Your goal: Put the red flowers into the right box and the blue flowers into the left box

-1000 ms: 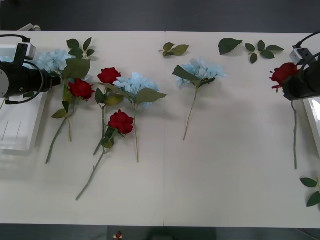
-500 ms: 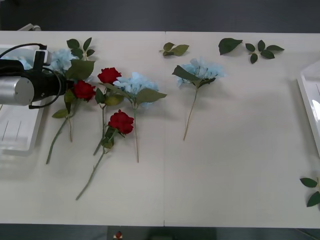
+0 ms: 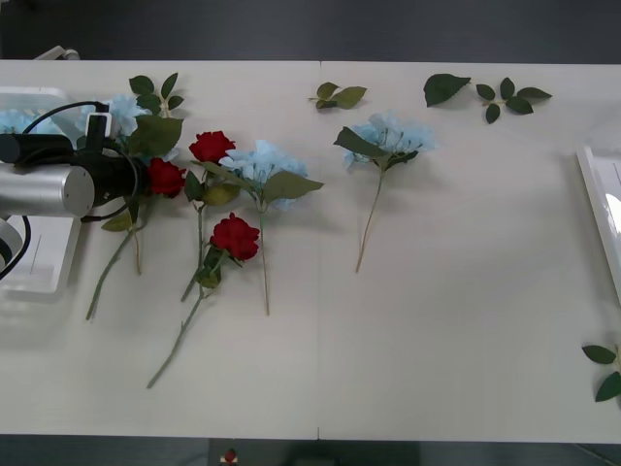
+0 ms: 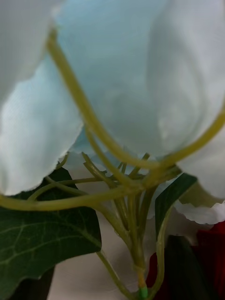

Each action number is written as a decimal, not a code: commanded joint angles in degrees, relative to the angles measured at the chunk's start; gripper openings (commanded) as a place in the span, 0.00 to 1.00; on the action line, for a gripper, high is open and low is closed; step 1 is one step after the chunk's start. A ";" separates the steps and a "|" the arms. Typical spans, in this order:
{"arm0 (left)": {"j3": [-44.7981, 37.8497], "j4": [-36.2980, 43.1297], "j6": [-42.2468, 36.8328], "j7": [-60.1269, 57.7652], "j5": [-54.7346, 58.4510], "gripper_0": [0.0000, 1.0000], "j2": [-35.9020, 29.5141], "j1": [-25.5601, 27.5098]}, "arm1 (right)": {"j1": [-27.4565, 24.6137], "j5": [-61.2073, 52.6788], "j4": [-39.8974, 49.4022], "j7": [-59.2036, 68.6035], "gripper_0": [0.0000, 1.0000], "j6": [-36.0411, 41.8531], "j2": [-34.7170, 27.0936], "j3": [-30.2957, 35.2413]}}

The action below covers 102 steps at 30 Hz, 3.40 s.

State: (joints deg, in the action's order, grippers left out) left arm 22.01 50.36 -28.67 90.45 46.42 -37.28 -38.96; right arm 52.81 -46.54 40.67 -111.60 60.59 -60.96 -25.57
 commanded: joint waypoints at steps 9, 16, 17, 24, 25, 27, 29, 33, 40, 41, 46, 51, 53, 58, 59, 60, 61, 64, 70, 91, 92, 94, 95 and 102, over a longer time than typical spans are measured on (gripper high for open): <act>-1.01 4.31 -3.77 -2.65 1.22 0.00 -2.09 -1.47 | 1.60 -3.56 -5.25 1.65 0.51 -2.75 -2.32 0.43; -1.01 12.31 -13.96 -2.74 7.64 0.00 -6.84 -1.38 | 1.60 -4.26 -5.25 3.76 1.00 -2.75 -2.32 0.43; -1.01 13.27 -15.19 -2.82 8.52 0.00 -7.54 -1.38 | 1.60 -4.44 -5.25 3.76 1.00 -2.67 -2.32 0.43; -5.05 21.80 -23.89 -3.00 14.05 0.00 -11.15 0.90 | 1.51 -8.21 -3.14 3.76 1.00 -0.38 -2.32 0.43; -6.37 23.12 -25.39 -3.00 14.40 0.00 -11.41 1.43 | 1.60 -9.36 -2.87 3.76 1.00 0.23 -2.32 0.43; -9.18 25.75 -28.46 -3.09 14.93 0.00 -11.50 2.48 | 1.42 -11.64 -2.17 3.85 1.00 1.29 -2.23 0.43; -12.17 28.48 -32.51 -3.18 15.72 0.00 -11.41 3.28 | 0.98 -14.10 -0.76 4.03 1.00 2.52 -2.32 0.43; -16.91 34.46 -40.06 -3.88 15.99 0.00 -11.41 3.98 | -1.13 -16.74 4.69 7.10 1.00 4.72 -2.32 0.43; -21.48 44.56 -50.79 -7.83 14.67 0.00 -11.41 4.24 | -6.67 -15.51 22.97 24.59 1.00 7.62 -1.00 0.43; -21.48 45.79 -51.58 -8.71 14.49 0.00 -11.41 4.24 | -7.10 -15.07 24.99 27.14 1.00 8.14 -0.56 0.34; -21.48 51.59 -54.92 -13.55 13.44 0.00 -11.32 4.24 | -7.54 -10.50 33.95 39.10 1.00 11.84 3.92 0.43; -21.48 56.78 -57.73 -17.77 12.73 0.00 -10.97 4.24 | -7.54 1.37 40.55 49.91 1.00 16.41 13.06 0.34; -21.40 57.22 -58.26 -18.47 12.30 0.00 -10.27 4.24 | -7.54 4.62 41.16 53.16 1.00 17.02 17.01 0.43; -21.40 57.22 -56.68 -17.85 9.04 1.00 -8.60 5.38 | -7.19 10.15 41.16 58.69 1.00 17.02 25.19 0.43; -21.48 57.22 -56.06 -17.77 8.78 1.00 -8.33 5.82 | -7.19 11.03 41.16 59.84 1.00 17.02 26.59 0.43; -21.48 57.22 -54.92 -17.59 8.52 1.00 -8.16 6.62 | -7.02 12.18 41.16 61.16 1.00 17.02 28.26 0.43; -21.48 57.31 -54.57 -17.50 8.43 1.00 -8.16 6.88 | -6.93 12.62 41.07 61.68 1.00 17.02 29.05 0.34; -21.48 57.22 -52.63 -16.97 8.08 1.00 -8.16 8.37 | -6.05 15.34 40.46 64.32 1.00 17.02 33.01 0.34; -21.48 57.04 -52.63 -16.53 7.29 1.00 -8.16 8.46 | -4.64 18.68 37.12 65.55 1.00 16.41 36.96 0.43; -17.35 32.70 -30.92 6.84 -2.47 1.00 -8.07 8.37 | -1.39 23.34 21.30 65.55 1.00 3.66 44.61 0.43; -17.00 32.35 -30.13 7.37 -2.47 1.00 -8.07 8.37 | -1.39 23.43 21.12 65.64 1.00 3.40 44.70 0.43; -15.68 30.32 -27.76 9.83 -2.12 1.00 -8.07 8.37 | -1.22 23.78 19.89 65.64 1.00 1.64 45.14 0.43; -15.51 29.97 -27.41 10.36 -2.03 1.00 -8.16 8.46 | -1.22 23.69 19.45 65.64 1.00 1.20 45.31 0.34; -12.52 29.36 -26.62 13.17 -2.38 1.00 -7.19 8.46 | -0.69 23.16 17.96 65.73 0.00 -1.00 45.67 0.34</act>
State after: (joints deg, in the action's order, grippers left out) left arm 9.35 78.91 -55.88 102.45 44.40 -44.92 -29.86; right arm 49.49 -23.30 57.51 -48.31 59.84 -16.75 -25.56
